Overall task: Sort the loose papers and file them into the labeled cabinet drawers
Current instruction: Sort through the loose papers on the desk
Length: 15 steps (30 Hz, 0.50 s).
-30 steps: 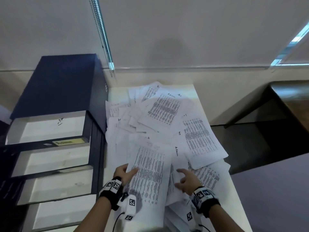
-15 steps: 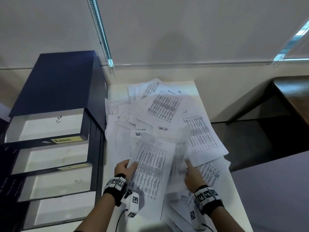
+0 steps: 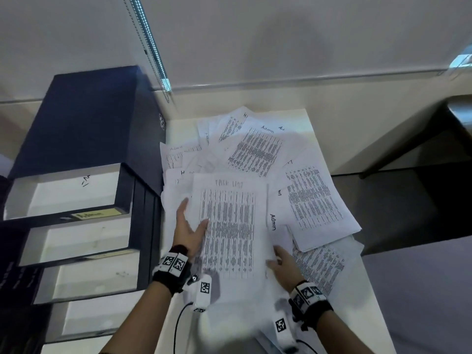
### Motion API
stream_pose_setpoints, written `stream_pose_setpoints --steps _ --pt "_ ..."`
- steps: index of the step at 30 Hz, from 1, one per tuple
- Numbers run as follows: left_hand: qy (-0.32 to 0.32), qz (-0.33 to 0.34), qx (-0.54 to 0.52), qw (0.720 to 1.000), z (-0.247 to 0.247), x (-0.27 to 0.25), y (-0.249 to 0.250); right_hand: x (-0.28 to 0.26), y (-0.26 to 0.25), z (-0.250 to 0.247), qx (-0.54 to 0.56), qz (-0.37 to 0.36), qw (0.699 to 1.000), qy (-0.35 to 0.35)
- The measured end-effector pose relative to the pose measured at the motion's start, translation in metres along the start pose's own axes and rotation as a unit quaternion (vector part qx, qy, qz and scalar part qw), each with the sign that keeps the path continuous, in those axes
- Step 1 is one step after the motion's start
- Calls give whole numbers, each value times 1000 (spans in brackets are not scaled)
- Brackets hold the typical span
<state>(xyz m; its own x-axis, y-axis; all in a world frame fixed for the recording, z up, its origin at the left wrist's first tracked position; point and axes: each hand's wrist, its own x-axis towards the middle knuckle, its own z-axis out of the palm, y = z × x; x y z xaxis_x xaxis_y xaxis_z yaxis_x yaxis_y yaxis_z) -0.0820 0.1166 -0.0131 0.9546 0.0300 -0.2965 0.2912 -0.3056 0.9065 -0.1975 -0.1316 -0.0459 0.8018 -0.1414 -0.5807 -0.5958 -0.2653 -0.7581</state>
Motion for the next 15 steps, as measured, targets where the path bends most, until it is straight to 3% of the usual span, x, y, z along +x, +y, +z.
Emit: stream_pose_setpoints --steps 2,4,8,13,15 --pt "-14 35 -22 999 -13 12 29 3 -20 -9 87 -25 996 2" --pt "-48 86 -30 995 -26 22 59 7 -51 -26 108 -69 992 6" --pt "-51 110 56 991 -43 34 112 13 -116 -51 122 -145 982 -2" --pt "-99 138 -45 984 -44 13 159 17 -158 -73 94 -128 986 40" --pt "-113 164 -55 978 -42 -3 172 14 -162 -77 112 -177 976 54"
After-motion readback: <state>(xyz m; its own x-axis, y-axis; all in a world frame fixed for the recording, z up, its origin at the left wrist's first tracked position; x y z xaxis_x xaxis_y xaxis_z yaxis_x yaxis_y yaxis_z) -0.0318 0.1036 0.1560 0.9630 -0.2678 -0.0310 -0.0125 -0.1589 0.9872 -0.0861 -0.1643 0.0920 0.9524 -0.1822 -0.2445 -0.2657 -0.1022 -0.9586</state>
